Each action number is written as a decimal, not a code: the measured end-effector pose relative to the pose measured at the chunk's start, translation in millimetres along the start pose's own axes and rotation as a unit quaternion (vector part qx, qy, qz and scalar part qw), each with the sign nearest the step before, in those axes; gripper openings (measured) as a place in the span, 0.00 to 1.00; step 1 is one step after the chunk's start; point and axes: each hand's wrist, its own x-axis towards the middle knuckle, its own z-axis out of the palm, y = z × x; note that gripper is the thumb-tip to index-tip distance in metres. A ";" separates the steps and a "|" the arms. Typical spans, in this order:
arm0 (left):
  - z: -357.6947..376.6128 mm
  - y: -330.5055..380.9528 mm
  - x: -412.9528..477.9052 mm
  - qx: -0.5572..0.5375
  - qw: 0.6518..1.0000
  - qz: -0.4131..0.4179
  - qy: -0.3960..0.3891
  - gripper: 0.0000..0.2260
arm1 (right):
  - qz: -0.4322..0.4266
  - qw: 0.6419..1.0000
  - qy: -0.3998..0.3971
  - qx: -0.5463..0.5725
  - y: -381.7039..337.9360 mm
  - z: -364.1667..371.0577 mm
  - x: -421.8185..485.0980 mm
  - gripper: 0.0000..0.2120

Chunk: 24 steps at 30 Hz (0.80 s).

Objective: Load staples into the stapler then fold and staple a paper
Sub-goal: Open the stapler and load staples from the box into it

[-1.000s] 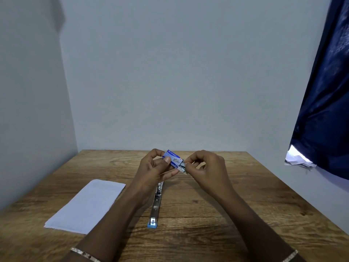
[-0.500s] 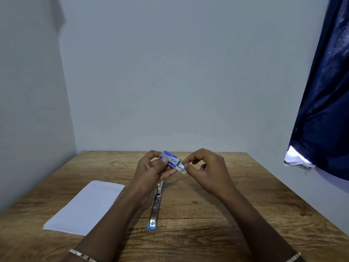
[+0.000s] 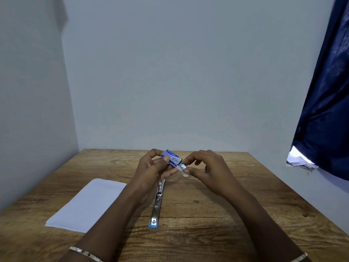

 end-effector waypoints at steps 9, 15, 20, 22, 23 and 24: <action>0.1 2.3 3.2 -0.046 0.998 -0.030 0.025 0.01 | -0.016 0.999 0.022 0.028 0.0 -2.3 1.9 0.06; 2.3 6.2 3.8 -0.110 0.990 -0.048 0.072 0.02 | 0.096 0.948 0.156 0.259 -6.6 -6.2 2.4 0.04; 4.6 11.5 3.5 -0.126 0.986 -0.046 0.101 0.03 | 0.256 0.781 0.186 0.538 -4.8 -7.0 4.3 0.04; 5.4 13.8 3.0 -0.130 0.984 -0.046 0.110 0.02 | 0.300 0.726 0.180 0.592 -3.7 -4.5 4.5 0.04; 5.5 14.8 2.7 -0.132 0.984 -0.045 0.112 0.02 | 0.323 0.710 0.171 0.602 -3.0 -3.2 4.7 0.05; 5.5 15.4 2.3 -0.133 0.984 -0.045 0.113 0.02 | 0.344 0.707 0.157 0.598 -2.7 -2.0 4.9 0.05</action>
